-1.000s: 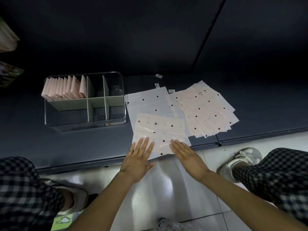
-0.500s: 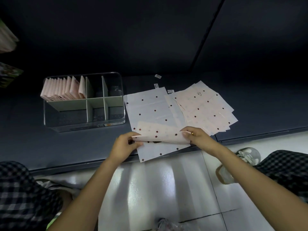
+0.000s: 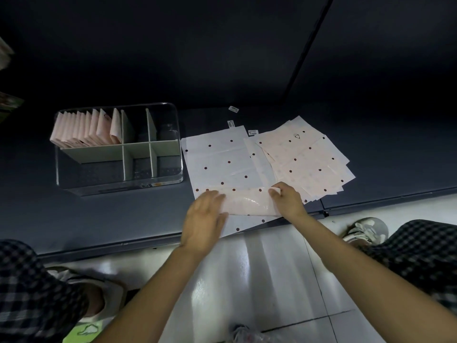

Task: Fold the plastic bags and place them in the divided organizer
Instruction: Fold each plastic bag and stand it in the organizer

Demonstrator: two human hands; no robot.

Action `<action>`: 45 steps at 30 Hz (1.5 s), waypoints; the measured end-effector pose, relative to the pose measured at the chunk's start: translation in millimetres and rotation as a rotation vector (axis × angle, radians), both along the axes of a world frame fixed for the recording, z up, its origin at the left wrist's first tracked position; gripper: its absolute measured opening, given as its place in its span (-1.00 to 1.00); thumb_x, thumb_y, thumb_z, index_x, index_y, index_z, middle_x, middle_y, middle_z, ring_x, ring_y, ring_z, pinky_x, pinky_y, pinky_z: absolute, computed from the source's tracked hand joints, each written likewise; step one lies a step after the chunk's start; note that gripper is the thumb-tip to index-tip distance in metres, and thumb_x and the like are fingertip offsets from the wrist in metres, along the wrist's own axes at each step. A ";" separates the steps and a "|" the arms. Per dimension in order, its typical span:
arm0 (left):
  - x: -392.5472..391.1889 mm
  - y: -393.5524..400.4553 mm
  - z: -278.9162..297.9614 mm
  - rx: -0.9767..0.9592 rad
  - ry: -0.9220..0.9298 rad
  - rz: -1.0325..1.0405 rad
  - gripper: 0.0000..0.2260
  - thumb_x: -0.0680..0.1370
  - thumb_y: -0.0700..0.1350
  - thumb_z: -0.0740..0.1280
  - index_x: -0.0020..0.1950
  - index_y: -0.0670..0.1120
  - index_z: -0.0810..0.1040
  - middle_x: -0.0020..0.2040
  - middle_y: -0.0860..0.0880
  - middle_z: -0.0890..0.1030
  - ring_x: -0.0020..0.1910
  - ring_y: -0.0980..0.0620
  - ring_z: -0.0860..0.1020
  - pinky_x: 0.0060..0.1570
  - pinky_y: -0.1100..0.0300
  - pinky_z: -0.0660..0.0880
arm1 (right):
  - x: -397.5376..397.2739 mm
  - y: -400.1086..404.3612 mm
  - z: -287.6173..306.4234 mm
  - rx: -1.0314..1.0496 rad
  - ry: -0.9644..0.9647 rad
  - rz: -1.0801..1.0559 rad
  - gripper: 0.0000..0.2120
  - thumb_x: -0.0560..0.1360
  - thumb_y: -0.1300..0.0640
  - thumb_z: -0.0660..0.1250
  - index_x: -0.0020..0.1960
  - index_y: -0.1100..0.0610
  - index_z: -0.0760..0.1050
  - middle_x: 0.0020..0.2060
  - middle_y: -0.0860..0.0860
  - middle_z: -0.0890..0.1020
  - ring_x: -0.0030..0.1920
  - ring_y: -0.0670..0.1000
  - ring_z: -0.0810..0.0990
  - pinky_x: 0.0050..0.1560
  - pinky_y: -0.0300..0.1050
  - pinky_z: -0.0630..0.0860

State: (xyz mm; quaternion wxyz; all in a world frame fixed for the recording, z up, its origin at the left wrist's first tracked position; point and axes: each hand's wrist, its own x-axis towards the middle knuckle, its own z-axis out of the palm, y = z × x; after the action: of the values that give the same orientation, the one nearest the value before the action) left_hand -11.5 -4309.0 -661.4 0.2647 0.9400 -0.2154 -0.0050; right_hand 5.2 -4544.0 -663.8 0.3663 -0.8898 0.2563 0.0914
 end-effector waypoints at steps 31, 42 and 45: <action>9.8 14.6 -28.9 0.543 0.095 -0.256 -0.30 0.47 0.36 -0.27 0.48 0.02 -0.38 0.49 -0.12 -0.38 0.48 -0.08 -0.37 0.44 0.07 -0.36 | -46.9 3.1 -13.3 -0.440 -0.035 0.596 -0.45 0.63 -0.11 -0.04 0.54 0.08 -0.02 0.53 -0.07 -0.02 0.52 -0.09 -0.05 0.50 -0.14 -0.14; 14.6 32.5 -19.9 0.552 0.137 -0.289 -0.39 0.57 0.29 -0.13 0.52 0.10 -0.27 0.53 -0.10 -0.31 0.50 -0.02 -0.32 0.45 -0.02 -0.31 | 20.7 -1.3 23.6 -0.352 0.230 0.568 -0.72 0.51 0.08 0.32 0.18 0.12 0.44 0.16 0.09 0.50 0.23 0.11 0.36 0.12 -0.09 0.35; 15.0 31.8 -16.0 0.529 0.144 -0.273 -0.40 0.58 0.27 -0.08 0.54 0.09 -0.19 0.54 -0.07 -0.26 0.51 -0.02 -0.29 0.44 -0.03 -0.31 | 23.5 1.7 28.6 -0.321 0.295 0.589 -0.81 0.51 0.09 0.29 0.10 0.11 0.48 0.14 0.08 0.47 0.20 0.10 0.37 -0.02 -0.13 0.31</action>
State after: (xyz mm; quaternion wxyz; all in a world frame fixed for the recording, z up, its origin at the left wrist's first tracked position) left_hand 3.5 -4277.2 -677.4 0.0223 0.9358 -0.3118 -0.1629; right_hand 28.7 -4542.3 -635.2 0.1390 -0.9488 0.0503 0.2792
